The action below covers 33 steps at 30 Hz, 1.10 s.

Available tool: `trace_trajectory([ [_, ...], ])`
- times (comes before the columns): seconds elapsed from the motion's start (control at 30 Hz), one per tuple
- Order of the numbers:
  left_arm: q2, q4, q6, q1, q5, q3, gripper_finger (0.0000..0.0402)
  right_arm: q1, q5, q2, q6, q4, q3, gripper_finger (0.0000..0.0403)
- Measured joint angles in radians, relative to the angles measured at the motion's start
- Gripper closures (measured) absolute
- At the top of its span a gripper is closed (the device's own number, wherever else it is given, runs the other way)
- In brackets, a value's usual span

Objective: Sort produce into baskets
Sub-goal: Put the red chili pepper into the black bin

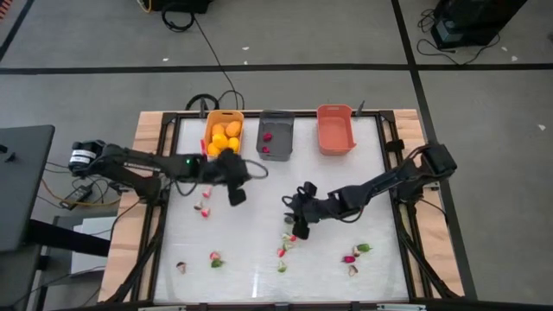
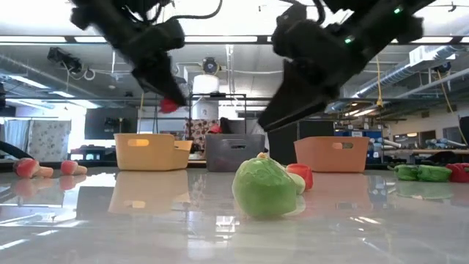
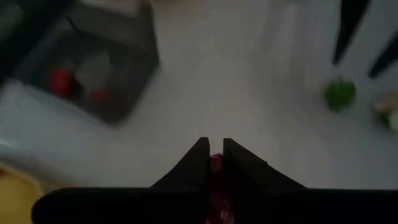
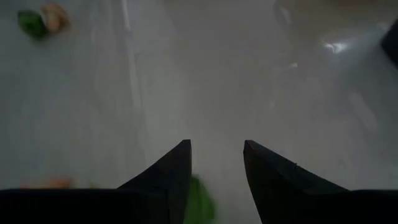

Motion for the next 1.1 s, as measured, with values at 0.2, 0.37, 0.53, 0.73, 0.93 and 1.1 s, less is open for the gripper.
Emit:
trace_trajectory([
  [0.2, 0.0, 0.159, 0.098, 0.112, 0.028, 0.0, 0.0355, 0.014, 0.02, -0.087, 0.077, -0.228, 0.0, 0.0244],
  [0.37, 0.026, 0.324, 0.178, 0.206, 0.081, 0.0, 0.0355, 0.035, 0.043, -0.172, 0.16, -0.399, 0.0, 0.0244],
  [0.53, 0.106, 0.536, 0.166, 0.317, 0.137, 0.002, 0.0355, 0.046, 0.056, -0.237, 0.271, -0.542, 0.0, 0.0244],
  [0.73, 0.257, 0.58, 0.145, 0.412, 0.204, 0.08, 0.0355, 0.056, 0.092, -0.296, 0.465, -0.75, 0.0, 0.0244],
  [0.93, 0.363, 0.586, 0.149, 0.444, 0.207, 0.142, 0.0345, 0.092, 0.084, -0.32, 0.59, -0.9, 0.0, 0.0244],
  [1.1, 0.445, 0.585, 0.148, 0.468, 0.206, 0.193, 0.0311, 0.11, -0.005, -0.319, 0.693, -1.026, 0.0, 0.0244],
])
